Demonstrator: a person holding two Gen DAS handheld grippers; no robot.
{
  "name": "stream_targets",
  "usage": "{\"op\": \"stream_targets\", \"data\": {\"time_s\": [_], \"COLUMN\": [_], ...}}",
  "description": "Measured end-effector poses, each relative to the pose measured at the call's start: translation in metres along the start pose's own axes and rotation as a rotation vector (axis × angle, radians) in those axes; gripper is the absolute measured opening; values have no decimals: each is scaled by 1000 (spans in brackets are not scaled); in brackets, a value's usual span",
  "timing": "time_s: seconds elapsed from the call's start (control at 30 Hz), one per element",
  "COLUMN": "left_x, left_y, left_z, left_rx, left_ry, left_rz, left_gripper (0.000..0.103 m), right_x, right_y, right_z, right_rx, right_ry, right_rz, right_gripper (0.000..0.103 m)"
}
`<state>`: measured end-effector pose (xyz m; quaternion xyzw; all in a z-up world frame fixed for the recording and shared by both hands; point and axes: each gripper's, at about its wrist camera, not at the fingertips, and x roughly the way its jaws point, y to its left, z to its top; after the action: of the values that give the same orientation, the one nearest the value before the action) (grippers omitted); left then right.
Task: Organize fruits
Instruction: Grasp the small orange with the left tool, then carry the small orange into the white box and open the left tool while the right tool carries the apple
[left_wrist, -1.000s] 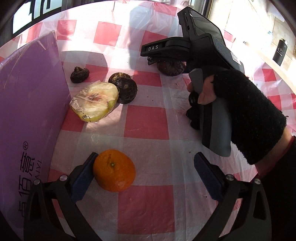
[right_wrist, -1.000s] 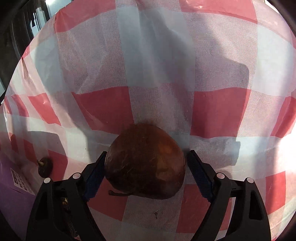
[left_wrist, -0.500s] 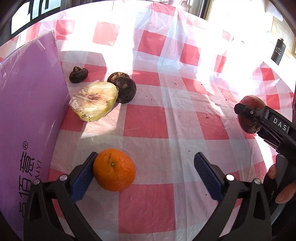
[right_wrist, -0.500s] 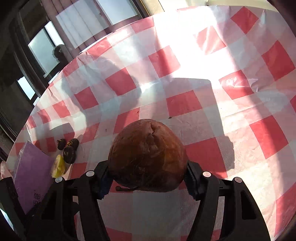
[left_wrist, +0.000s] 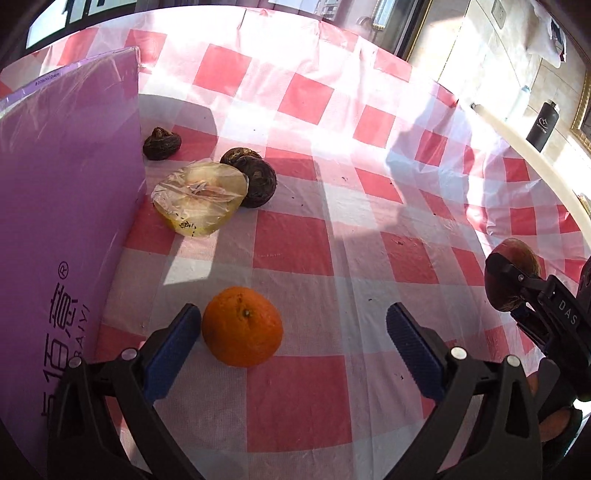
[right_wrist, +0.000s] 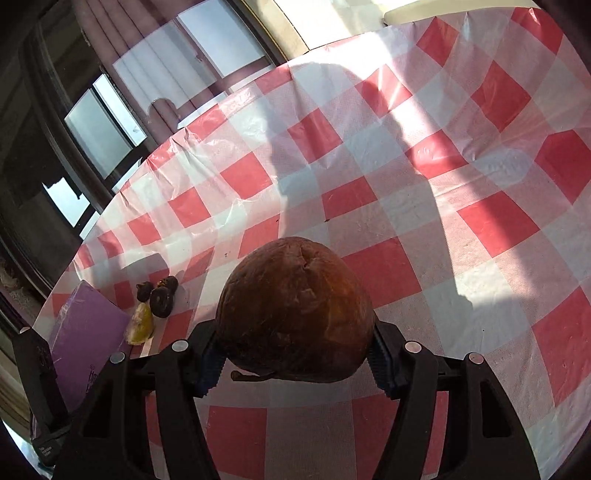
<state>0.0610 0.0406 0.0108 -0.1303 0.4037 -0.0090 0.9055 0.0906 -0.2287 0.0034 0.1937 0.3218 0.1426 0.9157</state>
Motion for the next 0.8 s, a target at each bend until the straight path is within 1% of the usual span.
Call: {"op": "stream_targets", "data": {"time_s": [0.03,0.07,0.1,0.13,0.17,0.23,0.27,0.3,0.33,0.43,0.67,0.73,0.8], "left_x": [0,0,-2,-2,-3,-5,-6,-7,-7,-5,-3,-4,-7], "left_y": [-2,-4,-6,-10,-11,-9,-6,-3,-2,-5,-6,-3,3], "left_z": [-1,-1,-4,-7,-9,-9,-9,-9,-9,-9,-6,-5,-5], "left_rx": [8,26,58,84,93,81,70,62,64,77,63,47,12], "left_ry": [2,7,11,11,11,5,1,-1,-1,1,3,2,-6], "left_rz": [19,54,107,143,159,172,173,177,170,181,168,150,106], "left_gripper": [95,92,79,67,63,49,46,38,39,38,38,38,38], "right_x": [1,2,3,3,4,5,6,6,6,5,4,2,2], "right_y": [0,1,1,0,0,0,0,1,1,0,1,2,2], "right_z": [0,0,-1,-1,-1,-1,-1,-1,-1,-1,0,1,2], "right_rx": [-2,-3,-3,-1,-1,-2,-4,-6,-7,-3,-4,-4,0], "right_ry": [3,7,10,11,12,16,18,20,20,16,9,0,-1], "right_rz": [2,3,2,2,2,3,5,6,5,7,26,29,22], "right_gripper": [63,63,63,63,63,63,63,63,63,63,63,63,63]}}
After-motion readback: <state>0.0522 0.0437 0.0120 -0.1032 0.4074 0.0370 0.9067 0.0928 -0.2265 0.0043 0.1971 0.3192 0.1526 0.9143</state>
